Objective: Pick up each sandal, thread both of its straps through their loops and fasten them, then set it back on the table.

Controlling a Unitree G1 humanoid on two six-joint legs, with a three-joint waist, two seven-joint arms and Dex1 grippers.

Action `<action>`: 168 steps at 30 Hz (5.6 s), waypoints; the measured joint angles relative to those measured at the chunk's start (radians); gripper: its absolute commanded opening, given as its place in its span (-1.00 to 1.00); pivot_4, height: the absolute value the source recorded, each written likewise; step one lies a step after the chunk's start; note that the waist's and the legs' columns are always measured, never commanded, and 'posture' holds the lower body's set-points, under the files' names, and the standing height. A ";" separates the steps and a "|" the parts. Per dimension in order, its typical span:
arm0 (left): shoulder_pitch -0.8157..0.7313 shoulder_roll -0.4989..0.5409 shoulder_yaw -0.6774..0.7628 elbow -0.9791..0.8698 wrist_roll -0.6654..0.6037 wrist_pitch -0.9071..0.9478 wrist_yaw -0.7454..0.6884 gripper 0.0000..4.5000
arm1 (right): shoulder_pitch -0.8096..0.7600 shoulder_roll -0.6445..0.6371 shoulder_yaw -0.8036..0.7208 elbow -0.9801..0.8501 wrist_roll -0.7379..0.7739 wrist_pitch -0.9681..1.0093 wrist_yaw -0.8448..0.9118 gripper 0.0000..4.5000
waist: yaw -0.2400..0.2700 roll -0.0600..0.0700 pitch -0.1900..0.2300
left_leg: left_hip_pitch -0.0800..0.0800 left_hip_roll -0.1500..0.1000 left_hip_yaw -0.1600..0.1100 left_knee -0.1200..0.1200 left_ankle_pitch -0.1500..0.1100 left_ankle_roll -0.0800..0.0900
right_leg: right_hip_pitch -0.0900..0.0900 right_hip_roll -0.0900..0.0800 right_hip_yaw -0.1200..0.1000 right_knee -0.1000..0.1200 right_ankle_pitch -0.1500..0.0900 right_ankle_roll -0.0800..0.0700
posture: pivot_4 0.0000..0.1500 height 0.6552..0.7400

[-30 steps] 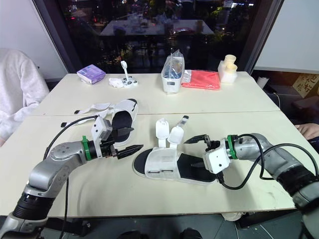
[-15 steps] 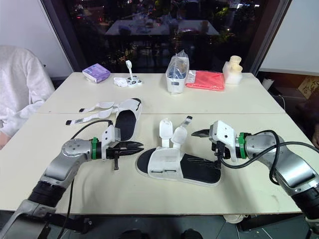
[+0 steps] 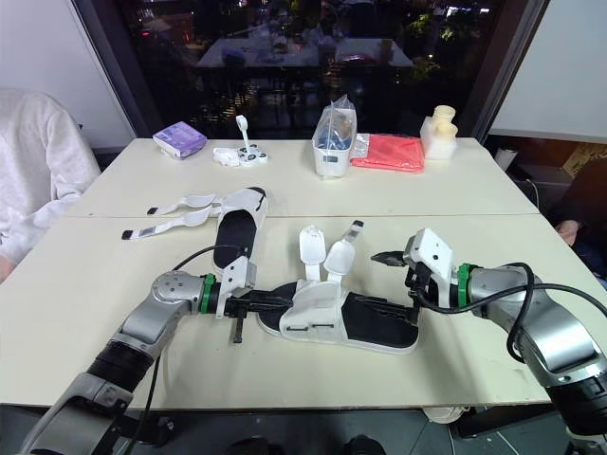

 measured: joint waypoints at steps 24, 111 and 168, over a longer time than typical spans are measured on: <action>0.055 0.122 0.025 -0.112 -0.002 0.093 -0.017 -1.00 | 0.007 0.062 -0.013 -0.069 -0.041 0.075 0.005 1.00 | 0.000 0.000 0.000 | 0.000 0.001 0.000 0.001 0.000 0.000 | 0.000 0.001 0.000 0.001 0.000 0.000 | 1.00 1.00; 0.036 -0.048 -0.030 -0.069 0.064 0.045 0.044 -1.00 | -0.950 0.547 -0.314 1.424 0.003 0.571 -0.124 0.75 | -0.027 0.002 -0.001 | -0.002 0.000 0.002 0.007 -0.003 0.005 | 0.001 -0.001 0.000 0.002 0.002 0.001 | 1.00 1.00; 0.065 -0.037 -0.038 -0.095 0.059 0.071 0.024 -1.00 | 0.058 0.123 0.174 0.178 -0.948 -1.433 -0.226 -0.95 | -0.003 -0.004 -0.002 | 0.016 0.000 0.004 -0.001 -0.002 0.003 | 0.014 -0.001 0.005 -0.001 -0.008 -0.003 | 1.00 1.00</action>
